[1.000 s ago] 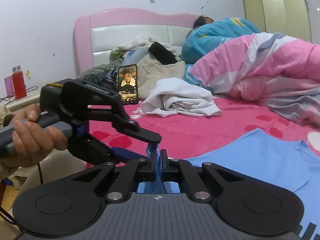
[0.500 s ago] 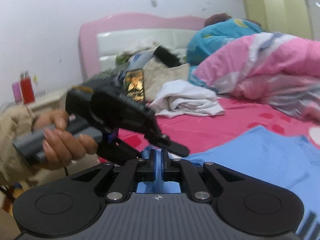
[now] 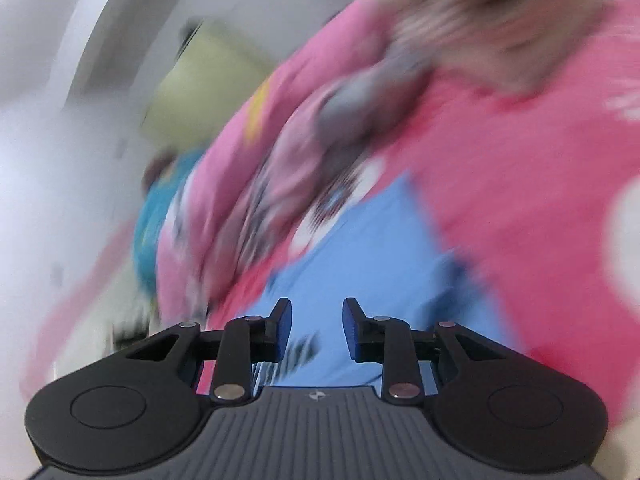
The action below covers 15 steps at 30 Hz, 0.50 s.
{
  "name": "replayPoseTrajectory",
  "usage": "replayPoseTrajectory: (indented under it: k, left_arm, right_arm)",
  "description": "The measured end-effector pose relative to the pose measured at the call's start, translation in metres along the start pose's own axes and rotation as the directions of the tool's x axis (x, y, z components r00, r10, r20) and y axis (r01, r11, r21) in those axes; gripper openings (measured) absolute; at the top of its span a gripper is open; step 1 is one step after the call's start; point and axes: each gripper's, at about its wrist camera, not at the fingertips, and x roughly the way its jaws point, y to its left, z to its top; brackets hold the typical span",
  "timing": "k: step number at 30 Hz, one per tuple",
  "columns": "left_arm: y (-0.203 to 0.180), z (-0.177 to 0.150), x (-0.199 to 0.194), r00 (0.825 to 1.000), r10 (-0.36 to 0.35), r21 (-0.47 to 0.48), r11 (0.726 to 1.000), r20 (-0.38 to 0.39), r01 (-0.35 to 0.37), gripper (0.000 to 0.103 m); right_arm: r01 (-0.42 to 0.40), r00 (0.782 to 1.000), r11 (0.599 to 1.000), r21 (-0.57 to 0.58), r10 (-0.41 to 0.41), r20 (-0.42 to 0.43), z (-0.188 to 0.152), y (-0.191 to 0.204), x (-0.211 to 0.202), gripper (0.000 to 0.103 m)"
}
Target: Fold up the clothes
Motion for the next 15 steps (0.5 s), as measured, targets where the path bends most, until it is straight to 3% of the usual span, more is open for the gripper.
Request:
replayPoseTrajectory:
  k: [2, 6, 12, 15]
  left_arm:
    - [-0.001, 0.0, 0.002, 1.0, 0.01, 0.001, 1.0, 0.003, -0.01, 0.014]
    - [-0.004, -0.001, 0.003, 1.0, 0.027, 0.012, 1.0, 0.006, -0.027, 0.014]
    - [-0.008, -0.003, 0.006, 0.999, 0.049, 0.035, 0.998, 0.02, -0.049, 0.014]
    - [-0.009, -0.003, 0.007, 0.998, 0.052, 0.047, 0.997, 0.026, -0.054, 0.014]
  right_arm:
    - [0.024, 0.999, 0.995, 0.096, -0.028, 0.043, 0.012, -0.023, -0.014, 0.037]
    - [0.037, 0.999, 0.978, 0.205, -0.036, -0.007, 0.019, -0.049, -0.006, 0.04]
    - [0.06, 0.994, 0.982, 0.177, -0.044, -0.097, 0.019, -0.052, 0.015, 0.04]
    - [0.06, 0.99, 0.99, 0.13, -0.042, -0.133, 0.018, -0.046, 0.026, 0.034]
